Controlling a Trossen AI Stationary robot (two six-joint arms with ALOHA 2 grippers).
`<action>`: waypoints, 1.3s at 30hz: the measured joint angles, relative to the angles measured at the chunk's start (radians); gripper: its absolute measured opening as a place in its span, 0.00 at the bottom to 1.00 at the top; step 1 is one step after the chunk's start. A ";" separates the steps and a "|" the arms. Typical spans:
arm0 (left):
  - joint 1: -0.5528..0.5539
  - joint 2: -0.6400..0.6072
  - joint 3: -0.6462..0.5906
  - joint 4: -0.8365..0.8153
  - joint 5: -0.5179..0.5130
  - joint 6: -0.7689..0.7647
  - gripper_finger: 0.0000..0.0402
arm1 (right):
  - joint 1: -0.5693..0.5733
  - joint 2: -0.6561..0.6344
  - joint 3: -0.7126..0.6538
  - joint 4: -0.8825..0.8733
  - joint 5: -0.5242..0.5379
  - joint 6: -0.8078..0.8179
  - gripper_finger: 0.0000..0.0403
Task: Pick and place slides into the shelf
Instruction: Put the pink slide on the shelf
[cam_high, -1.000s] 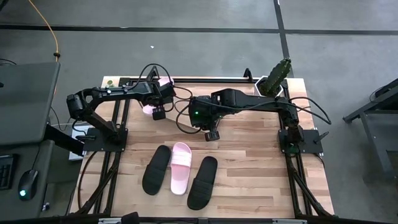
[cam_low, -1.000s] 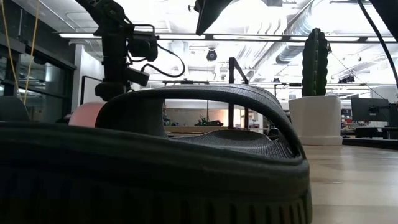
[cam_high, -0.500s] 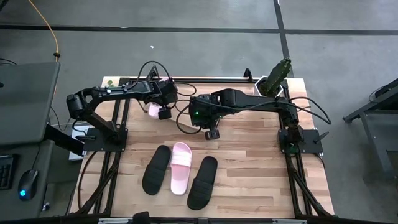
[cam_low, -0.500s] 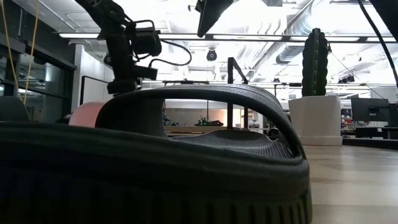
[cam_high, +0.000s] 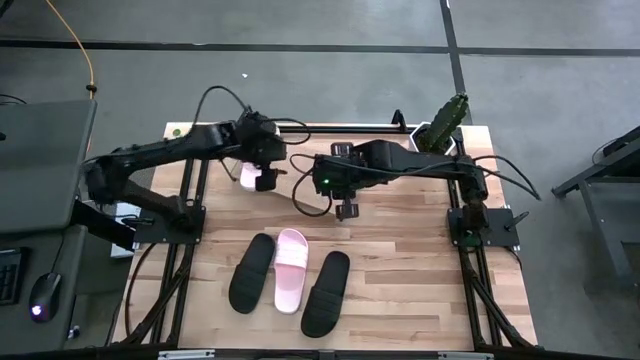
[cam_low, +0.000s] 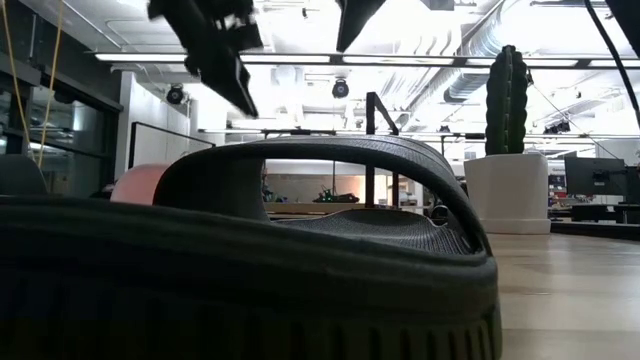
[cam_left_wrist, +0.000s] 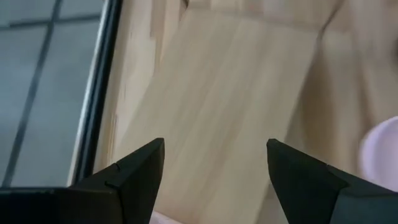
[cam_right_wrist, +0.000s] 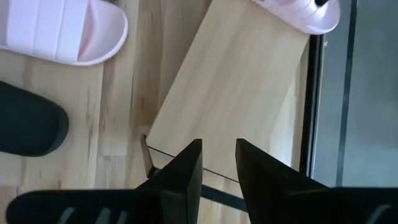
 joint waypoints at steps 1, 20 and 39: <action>-0.016 -0.028 0.004 -0.009 0.000 -0.007 0.66 | 0.005 -0.008 0.000 0.000 0.000 -0.001 0.22; -0.502 -0.434 0.009 0.036 -0.002 -0.298 0.66 | 0.176 -0.043 0.001 0.056 -0.055 0.050 0.22; -0.802 -0.368 0.008 0.030 -0.087 -0.394 0.66 | 0.336 0.028 -0.001 0.141 -0.026 0.182 0.22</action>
